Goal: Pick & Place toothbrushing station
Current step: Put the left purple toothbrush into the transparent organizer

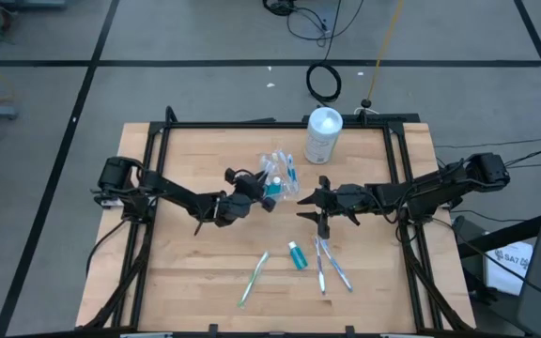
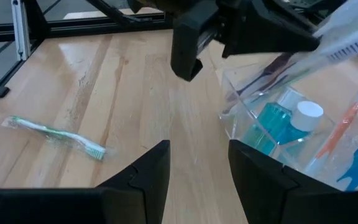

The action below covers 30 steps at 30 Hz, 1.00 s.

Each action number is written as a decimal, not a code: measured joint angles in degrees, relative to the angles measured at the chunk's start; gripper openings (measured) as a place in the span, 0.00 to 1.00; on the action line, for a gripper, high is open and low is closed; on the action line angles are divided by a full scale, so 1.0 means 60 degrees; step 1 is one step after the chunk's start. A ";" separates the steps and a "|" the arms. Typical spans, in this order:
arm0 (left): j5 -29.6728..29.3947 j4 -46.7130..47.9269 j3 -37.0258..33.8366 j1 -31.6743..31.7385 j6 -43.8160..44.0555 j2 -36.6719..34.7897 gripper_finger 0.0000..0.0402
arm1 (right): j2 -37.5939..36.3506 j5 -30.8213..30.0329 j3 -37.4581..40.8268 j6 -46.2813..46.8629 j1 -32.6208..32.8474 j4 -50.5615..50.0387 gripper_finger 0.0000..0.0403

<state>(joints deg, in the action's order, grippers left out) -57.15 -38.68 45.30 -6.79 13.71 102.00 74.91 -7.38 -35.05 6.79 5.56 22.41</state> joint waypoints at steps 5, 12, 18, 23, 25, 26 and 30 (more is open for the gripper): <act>-0.0007 0.1015 0.0000 0.0000 0.1057 0.0000 0.17 | -0.0001 0.0000 0.0000 0.0000 0.0000 0.0004 0.39; -0.0012 0.1984 0.0000 0.0000 0.2178 0.0000 0.18 | 0.0000 -0.0003 0.0000 0.0000 0.0000 0.0000 0.39; 0.0010 0.2118 0.0000 0.0000 0.2304 0.0000 0.18 | -0.0003 0.0000 0.0000 0.0000 0.0000 0.0003 0.39; 0.0007 0.2680 0.0000 -0.0006 0.2842 0.0000 0.17 | -0.0002 0.0001 0.0000 0.0000 0.0000 0.0002 0.39; 0.0008 0.2852 0.0000 0.0000 0.2920 0.0000 0.14 | 0.0000 -0.0003 0.0000 0.0000 0.0000 0.0000 0.39; 0.0008 0.2906 0.0000 0.0000 0.2919 0.0000 0.12 | 0.0000 -0.0003 0.0000 0.0000 0.0000 0.0000 0.39; 0.0050 0.2931 0.0000 -0.0046 0.2815 0.0000 0.03 | -0.0003 -0.0003 0.0000 0.0000 0.0000 0.0000 0.39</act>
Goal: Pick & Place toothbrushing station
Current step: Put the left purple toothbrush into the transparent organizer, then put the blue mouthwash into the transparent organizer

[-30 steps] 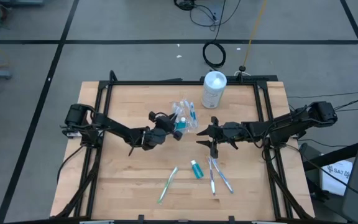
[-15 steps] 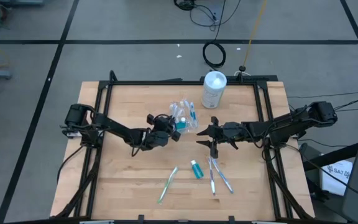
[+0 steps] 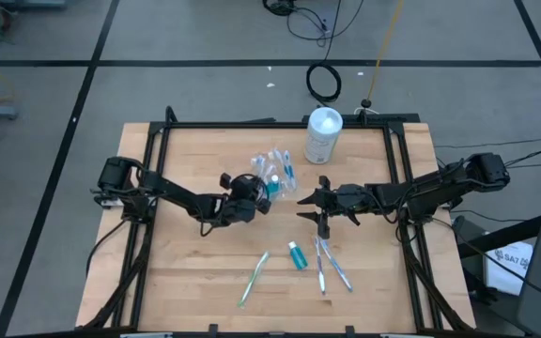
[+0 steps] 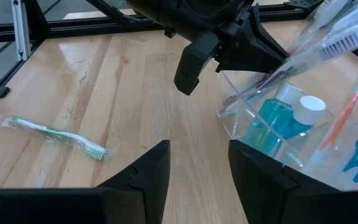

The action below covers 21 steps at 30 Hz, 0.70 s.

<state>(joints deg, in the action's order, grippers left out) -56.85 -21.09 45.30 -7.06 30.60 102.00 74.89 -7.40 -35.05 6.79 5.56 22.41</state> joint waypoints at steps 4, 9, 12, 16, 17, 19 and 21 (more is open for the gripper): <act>0.0046 -0.0009 0.0000 -0.0027 0.0041 0.0000 0.07 | 0.0003 0.0002 0.0000 0.0000 0.0000 -0.0004 0.39; 0.0081 -0.0016 0.0000 -0.0027 0.0103 0.0000 0.21 | 0.0003 0.0000 0.0000 -0.0085 0.0000 -0.0004 0.39; 0.0127 -0.0016 0.0000 -0.0031 0.0040 0.0000 0.28 | 0.0003 0.0025 0.0000 -0.0345 -0.0052 -0.0001 0.39; 0.0245 -0.0024 0.0000 -0.0027 -0.0135 0.0000 0.32 | 0.0001 0.0025 0.0000 0.0165 -0.0107 -0.0001 0.39; 0.0242 -0.0024 0.0000 -0.0027 -0.0048 0.0000 0.33 | 0.0003 0.0025 0.0000 0.0223 -0.0070 -0.0004 0.39; 0.0249 -0.0021 0.0000 -0.0027 0.0029 -0.0017 0.35 | 0.0003 0.0025 0.0000 0.0222 0.0100 -0.0030 0.41; 0.0308 -0.0009 -0.0006 -0.0032 -0.0001 -0.0078 0.36 | 0.0003 0.0033 0.0000 0.0241 0.0292 -0.0042 0.44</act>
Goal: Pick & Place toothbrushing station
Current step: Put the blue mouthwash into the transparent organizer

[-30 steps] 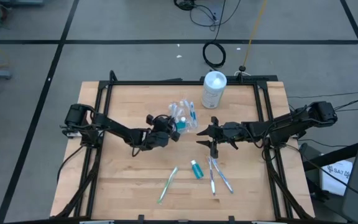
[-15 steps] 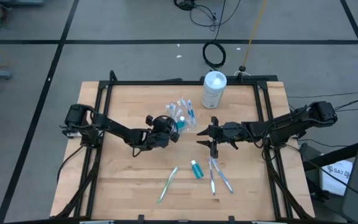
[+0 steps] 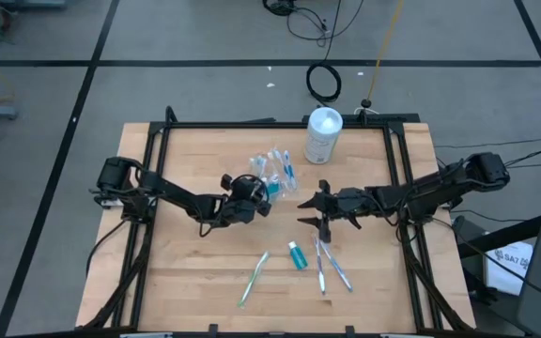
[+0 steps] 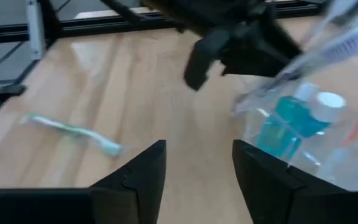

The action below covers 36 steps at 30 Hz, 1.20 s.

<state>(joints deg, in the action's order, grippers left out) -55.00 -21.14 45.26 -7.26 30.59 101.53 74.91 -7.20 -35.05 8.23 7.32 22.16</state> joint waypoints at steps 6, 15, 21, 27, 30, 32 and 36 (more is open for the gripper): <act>0.0163 0.0046 -0.0009 -0.0181 -0.0042 -0.0351 0.43 | 0.0000 -0.0047 0.0000 0.0848 0.0548 -0.0085 0.56; 0.0180 0.0498 -0.0008 -0.0518 -0.0433 -0.1600 0.45 | 0.1151 -0.0300 -0.0017 0.2284 0.1184 0.0722 0.57; 0.0185 0.0611 0.0006 -0.0809 -0.1679 -0.2283 0.45 | 0.2304 -0.0250 -0.0923 0.3340 0.1492 0.0403 0.56; 0.0148 0.0775 0.0006 -0.1034 -0.1769 -0.2663 0.45 | 0.2715 -0.0318 -0.2764 0.4199 0.1794 -0.1952 0.56; -0.0030 0.0930 -0.0002 -0.1181 -0.1950 -0.2688 0.45 | 0.2959 -0.0893 -0.3752 0.4578 0.1959 -0.3108 0.55; -0.0116 0.0950 0.0002 -0.1208 -0.2076 -0.2723 0.45 | 0.3199 -0.1476 -0.4226 0.4839 0.2047 -0.4037 0.55; -0.0109 0.1082 -0.0002 -0.1261 -0.2155 -0.2700 0.45 | 0.3767 -0.1572 -0.4794 0.6026 0.2043 -0.5620 0.55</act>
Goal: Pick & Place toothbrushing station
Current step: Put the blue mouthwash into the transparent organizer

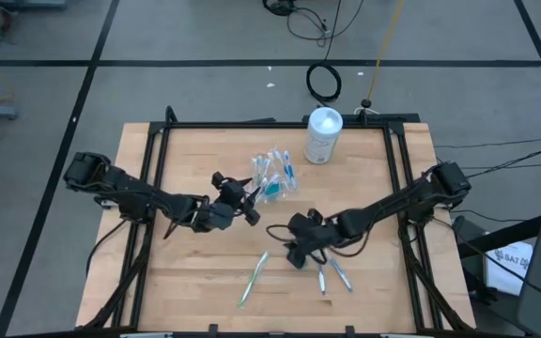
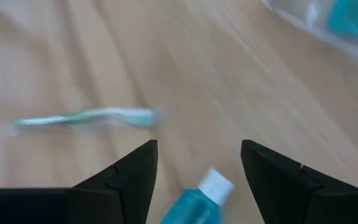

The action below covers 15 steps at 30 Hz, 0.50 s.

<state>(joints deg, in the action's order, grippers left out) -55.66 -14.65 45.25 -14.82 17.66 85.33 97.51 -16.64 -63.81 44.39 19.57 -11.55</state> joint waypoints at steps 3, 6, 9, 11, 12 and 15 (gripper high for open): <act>0.0012 -0.0017 0.0004 -0.0010 -0.0179 -0.0009 0.45 | 0.0500 0.0058 -0.0033 0.0761 -0.0092 -0.0408 0.55; 0.0018 0.0023 0.0004 -0.0012 -0.0173 -0.0005 0.45 | 0.0812 0.0338 -0.0022 0.1369 -0.0199 -0.0670 0.55; 0.0021 0.0087 0.0004 -0.0012 -0.0177 -0.0005 0.45 | 0.0989 0.0572 -0.0034 0.1713 -0.0259 -0.0558 0.55; 0.0015 0.0130 0.0004 -0.0045 -0.0173 -0.0005 0.45 | 0.0985 0.0626 -0.0022 0.1752 -0.0259 -0.0648 0.55; 0.0018 0.0179 0.0004 -0.0051 -0.0174 -0.0005 0.45 | 0.0976 0.0751 -0.0028 0.1791 -0.0259 -0.0590 0.55; 0.0046 0.0234 0.0004 -0.0052 -0.0058 -0.0005 0.45 | 0.0976 0.0807 -0.0033 0.1959 -0.0223 -0.0655 0.55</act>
<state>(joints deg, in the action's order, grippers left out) -55.38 -13.25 45.28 -15.14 17.31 85.30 103.37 -11.79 -64.01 56.14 18.24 -15.48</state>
